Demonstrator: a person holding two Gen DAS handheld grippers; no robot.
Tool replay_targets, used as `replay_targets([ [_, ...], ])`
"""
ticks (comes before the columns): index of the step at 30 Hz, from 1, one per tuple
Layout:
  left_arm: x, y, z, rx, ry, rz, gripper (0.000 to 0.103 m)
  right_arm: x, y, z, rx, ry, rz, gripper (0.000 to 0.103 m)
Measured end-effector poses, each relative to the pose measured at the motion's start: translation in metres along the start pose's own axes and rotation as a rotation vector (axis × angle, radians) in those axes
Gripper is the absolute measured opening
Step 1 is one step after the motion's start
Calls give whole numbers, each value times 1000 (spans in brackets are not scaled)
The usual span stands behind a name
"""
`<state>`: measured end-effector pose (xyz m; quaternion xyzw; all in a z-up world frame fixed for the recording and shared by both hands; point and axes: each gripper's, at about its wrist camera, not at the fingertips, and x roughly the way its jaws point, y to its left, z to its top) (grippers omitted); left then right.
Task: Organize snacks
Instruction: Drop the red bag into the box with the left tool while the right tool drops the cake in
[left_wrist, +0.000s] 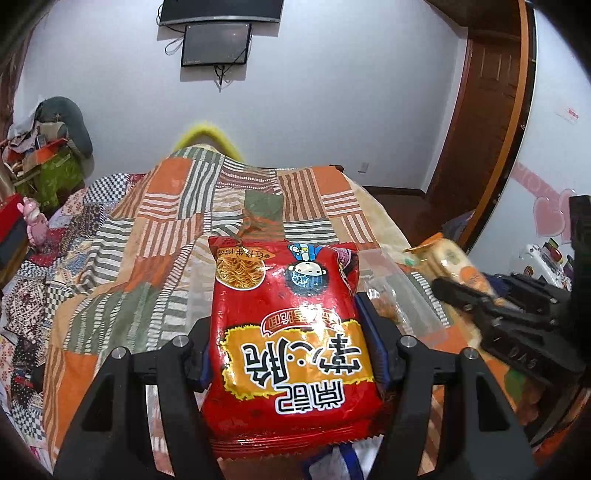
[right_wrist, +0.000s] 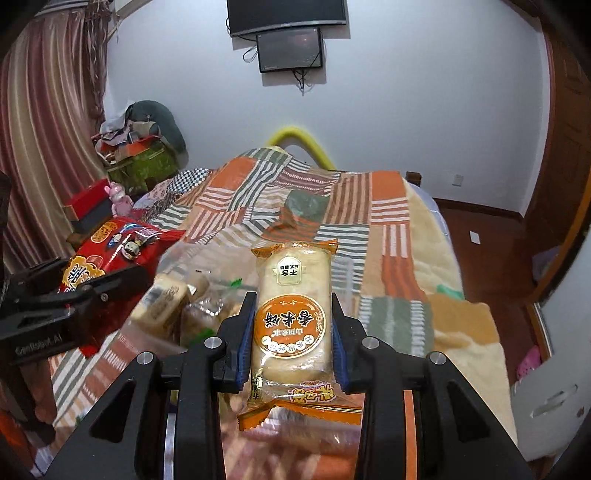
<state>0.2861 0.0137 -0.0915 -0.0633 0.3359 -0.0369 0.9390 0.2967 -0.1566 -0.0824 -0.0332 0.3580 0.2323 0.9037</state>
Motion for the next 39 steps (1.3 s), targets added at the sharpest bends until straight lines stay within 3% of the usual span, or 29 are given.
replay_targets([
  [10, 57, 3, 10, -22, 84, -32, 63, 46, 5, 1, -15, 87, -6, 32],
  [19, 77, -1, 8, -9, 119, -24, 63, 60, 3, 0, -25, 134, 2, 32],
  [25, 65, -2, 9, -6, 107, -29, 64, 49, 2, 2, -22, 127, 11, 33],
  [31, 29, -1, 10, -4, 66, -42, 64, 20, -1, 2, -39, 83, 5, 42],
  [35, 3, 2, 7, 9, 44, -34, 65, -4, -5, -3, -50, 57, 5, 50],
  [39, -20, 10, -4, 14, 38, -14, 72, -19, -13, -16, -65, 52, -4, 64],
])
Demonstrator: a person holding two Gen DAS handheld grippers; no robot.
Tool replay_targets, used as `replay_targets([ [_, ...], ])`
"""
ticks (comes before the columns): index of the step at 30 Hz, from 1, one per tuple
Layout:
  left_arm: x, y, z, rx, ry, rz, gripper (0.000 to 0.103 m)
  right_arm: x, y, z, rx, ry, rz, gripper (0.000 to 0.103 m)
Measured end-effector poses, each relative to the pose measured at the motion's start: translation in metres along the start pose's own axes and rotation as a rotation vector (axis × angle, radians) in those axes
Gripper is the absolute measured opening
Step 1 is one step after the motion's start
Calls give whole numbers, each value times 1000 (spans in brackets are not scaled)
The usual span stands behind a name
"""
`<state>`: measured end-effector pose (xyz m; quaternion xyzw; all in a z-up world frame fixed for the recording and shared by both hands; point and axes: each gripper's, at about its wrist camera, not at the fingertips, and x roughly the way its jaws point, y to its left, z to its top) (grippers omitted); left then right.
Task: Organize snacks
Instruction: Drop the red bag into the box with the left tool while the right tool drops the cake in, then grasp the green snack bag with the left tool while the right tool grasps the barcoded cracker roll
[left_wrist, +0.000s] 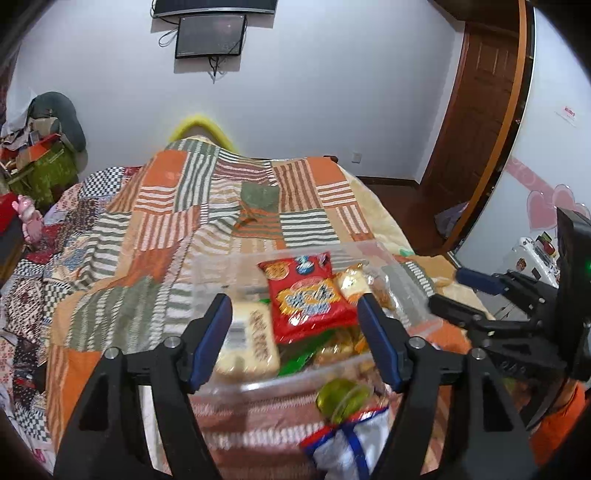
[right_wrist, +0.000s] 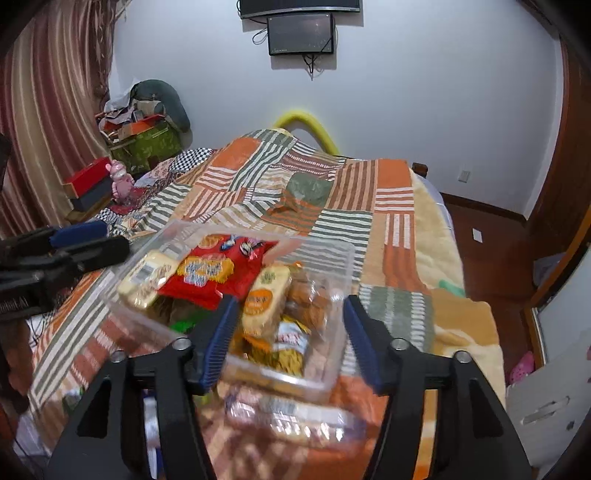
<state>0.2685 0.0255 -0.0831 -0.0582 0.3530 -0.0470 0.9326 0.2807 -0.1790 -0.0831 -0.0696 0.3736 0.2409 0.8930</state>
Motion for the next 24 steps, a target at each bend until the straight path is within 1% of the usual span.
replay_targets([
  [3, -12, 7, -13, -2, 8, 24, 77, -2, -7, -12, -14, 22, -20, 68],
  [5, -15, 14, -22, -10, 20, 39, 79, 2, -12, -22, -21, 55, -25, 72],
  [6, -16, 17, -27, -15, 27, 46, 79, 5, -13, -26, -21, 68, -24, 74],
  [8, -16, 26, -39, -26, 51, 61, 79, 13, -16, -34, -18, 104, -21, 75],
  [13, -9, 47, -68, -63, 123, 85, 79, 42, -16, -43, -7, 182, 29, 75],
  [15, -8, 53, -78, -75, 143, 94, 79, 49, -16, -46, -5, 199, 40, 75],
  [19, -7, 63, -100, -95, 189, 105, 79, 65, -7, -52, -42, 255, 83, 75],
  [20, -8, 64, -104, -97, 195, 107, 79, 68, -5, -54, -49, 271, 100, 77],
  [21, -9, 65, -107, -99, 200, 108, 79, 68, -6, -55, -43, 266, 111, 81],
  [22, -10, 66, -113, -102, 208, 108, 79, 68, -7, -57, -32, 271, 128, 84],
  [24, -10, 67, -118, -106, 218, 107, 79, 67, -8, -60, -14, 296, 160, 86],
])
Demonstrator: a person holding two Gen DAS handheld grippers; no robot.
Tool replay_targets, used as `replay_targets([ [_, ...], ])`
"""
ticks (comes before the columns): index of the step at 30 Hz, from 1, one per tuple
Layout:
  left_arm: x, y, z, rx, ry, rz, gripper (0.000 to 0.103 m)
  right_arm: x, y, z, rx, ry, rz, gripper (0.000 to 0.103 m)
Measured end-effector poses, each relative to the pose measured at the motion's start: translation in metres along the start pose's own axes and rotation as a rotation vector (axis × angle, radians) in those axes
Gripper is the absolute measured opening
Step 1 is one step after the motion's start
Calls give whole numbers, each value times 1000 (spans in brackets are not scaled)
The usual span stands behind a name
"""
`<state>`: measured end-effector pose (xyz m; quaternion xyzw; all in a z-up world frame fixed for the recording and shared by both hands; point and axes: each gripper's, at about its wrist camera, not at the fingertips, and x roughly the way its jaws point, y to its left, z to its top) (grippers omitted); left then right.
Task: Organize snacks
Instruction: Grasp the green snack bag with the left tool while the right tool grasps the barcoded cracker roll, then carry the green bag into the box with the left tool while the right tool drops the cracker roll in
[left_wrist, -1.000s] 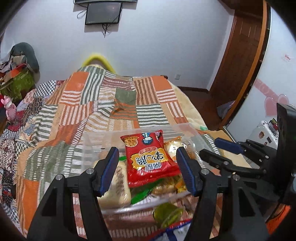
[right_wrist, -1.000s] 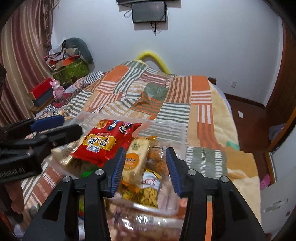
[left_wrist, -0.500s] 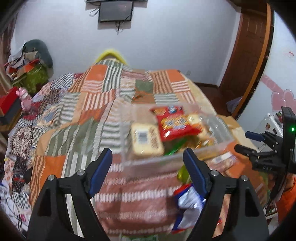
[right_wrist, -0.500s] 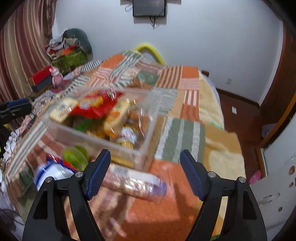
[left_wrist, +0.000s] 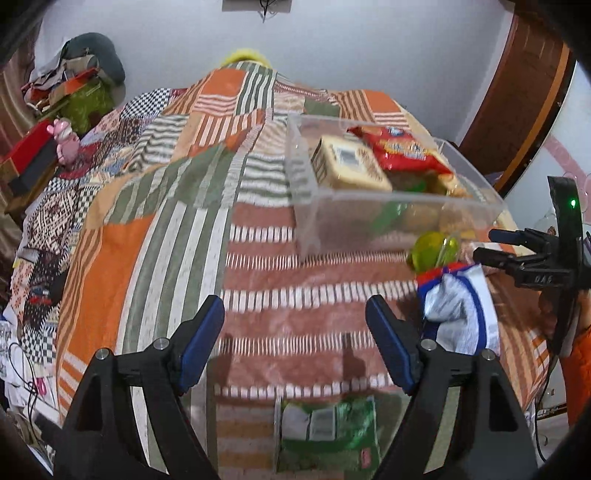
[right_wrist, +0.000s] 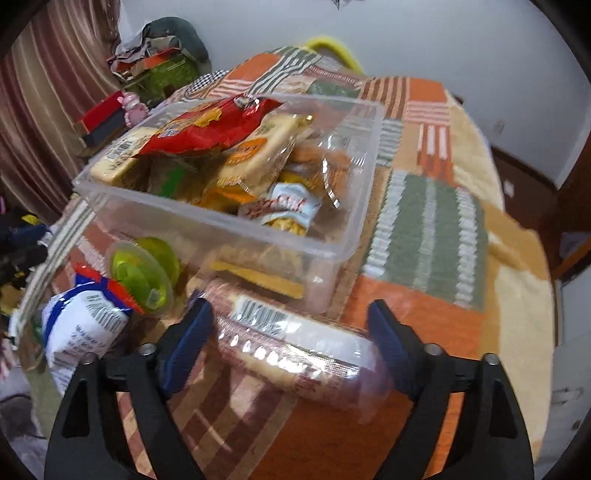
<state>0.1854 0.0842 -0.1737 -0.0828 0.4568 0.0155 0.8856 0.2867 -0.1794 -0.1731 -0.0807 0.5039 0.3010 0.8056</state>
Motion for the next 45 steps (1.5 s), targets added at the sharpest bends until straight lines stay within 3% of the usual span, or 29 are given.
replay_targets([
  [7, -6, -3, -20, 14, 24, -9, 79, -16, 18, -31, -45, 18, -42, 83],
  [12, -10, -7, -36, 16, 47, -28, 79, -35, 34, -51, -68, -9, -68, 60],
  [14, -10, -9, -43, 20, 60, -37, 79, -41, 36, -51, -66, -21, -52, 55],
  [23, -3, -17, -71, 40, 114, -35, 80, -18, 47, -35, -47, -15, -67, 56],
  [28, -4, -9, -81, -8, 90, -30, 81, -17, 51, -40, -45, -36, -92, 51],
  [29, -4, -9, -82, -10, 84, -30, 80, -19, 51, -42, -40, -44, -95, 49],
  [33, -8, -10, -83, -10, 59, -32, 57, -28, 49, -48, -3, -65, -92, 43],
  [40, -12, -13, -76, -19, 39, -48, 49, -47, 47, -54, 38, -116, -108, 42],
  [45, -25, -18, -57, -8, -28, -47, 49, -70, 49, -51, 40, -177, -117, 42],
])
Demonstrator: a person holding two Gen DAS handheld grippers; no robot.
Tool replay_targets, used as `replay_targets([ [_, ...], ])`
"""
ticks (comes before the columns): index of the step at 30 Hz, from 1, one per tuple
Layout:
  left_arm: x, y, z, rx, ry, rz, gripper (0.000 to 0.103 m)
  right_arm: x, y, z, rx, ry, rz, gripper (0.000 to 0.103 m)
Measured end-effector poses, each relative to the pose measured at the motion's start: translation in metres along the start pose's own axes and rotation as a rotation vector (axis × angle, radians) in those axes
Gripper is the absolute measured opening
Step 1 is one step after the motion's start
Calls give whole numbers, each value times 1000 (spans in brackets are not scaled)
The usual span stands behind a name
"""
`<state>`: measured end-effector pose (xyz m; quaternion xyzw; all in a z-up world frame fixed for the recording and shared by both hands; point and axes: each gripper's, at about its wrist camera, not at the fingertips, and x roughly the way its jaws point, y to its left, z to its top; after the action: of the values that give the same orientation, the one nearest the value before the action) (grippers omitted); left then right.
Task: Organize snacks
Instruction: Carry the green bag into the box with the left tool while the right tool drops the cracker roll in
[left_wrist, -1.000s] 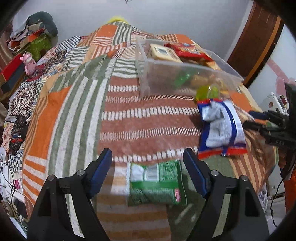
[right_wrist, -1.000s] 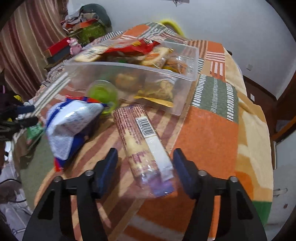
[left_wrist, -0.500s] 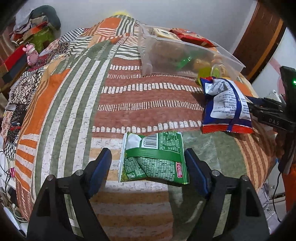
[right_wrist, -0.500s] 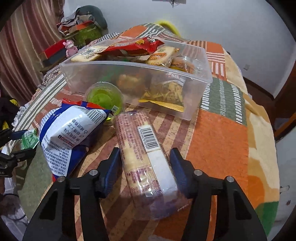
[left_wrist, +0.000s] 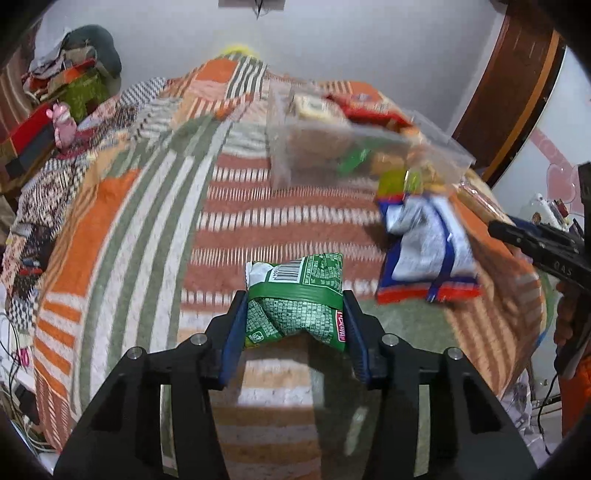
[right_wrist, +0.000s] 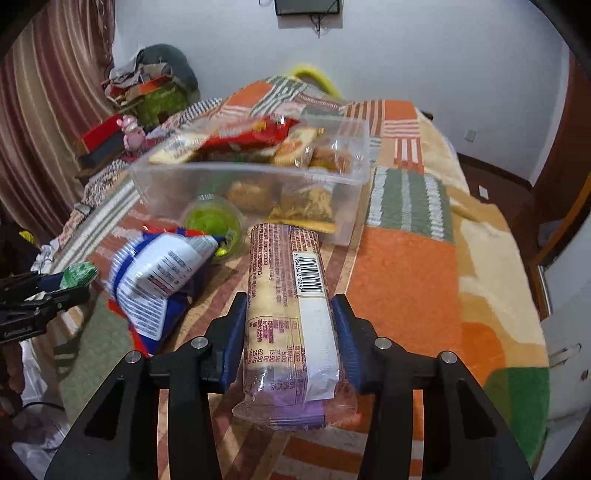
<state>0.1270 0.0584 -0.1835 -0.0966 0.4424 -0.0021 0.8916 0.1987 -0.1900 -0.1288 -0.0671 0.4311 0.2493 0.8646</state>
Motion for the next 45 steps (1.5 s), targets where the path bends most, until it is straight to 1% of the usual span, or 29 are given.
replay_targets([
  [3, -9, -3, 15, 3, -45, -5, 49, -12, 0, 6, -1, -40, -9, 42],
  [9, -24, -12, 57, 24, -144, -1, 49, -29, -5, 27, 15, -131, -39, 42],
  [11, -28, -16, 69, 29, -171, -3, 49, -30, -7, 36, 17, -158, -59, 42],
  [16, -31, -25, 99, 54, -231, 6, 49, -27, -10, 56, 24, -198, -74, 42],
  [19, -24, -28, 117, 66, -255, 32, 49, -22, -12, 70, 33, -216, -75, 42],
  [23, -5, -28, 140, 57, -251, 26, 49, -14, -13, 82, 36, -228, -80, 42],
  [27, 19, -28, 157, 74, -240, 50, 49, 0, -16, 98, 39, -227, -83, 42],
  [30, 43, -26, 167, 80, -211, 72, 49, 14, -19, 106, 47, -218, -91, 42],
  [33, 62, -23, 176, 76, -185, 73, 49, 30, -21, 112, 59, -199, -101, 42],
  [35, 73, -25, 181, 83, -172, 60, 49, 40, -23, 114, 68, -183, -102, 42],
  [40, 93, -32, 191, 105, -150, 60, 49, 64, -26, 114, 89, -133, -114, 42],
  [42, 99, -33, 193, 110, -143, 53, 50, 70, -26, 112, 94, -115, -113, 42],
  [45, 107, -35, 194, 119, -133, 61, 50, 73, -26, 110, 94, -95, -118, 42],
])
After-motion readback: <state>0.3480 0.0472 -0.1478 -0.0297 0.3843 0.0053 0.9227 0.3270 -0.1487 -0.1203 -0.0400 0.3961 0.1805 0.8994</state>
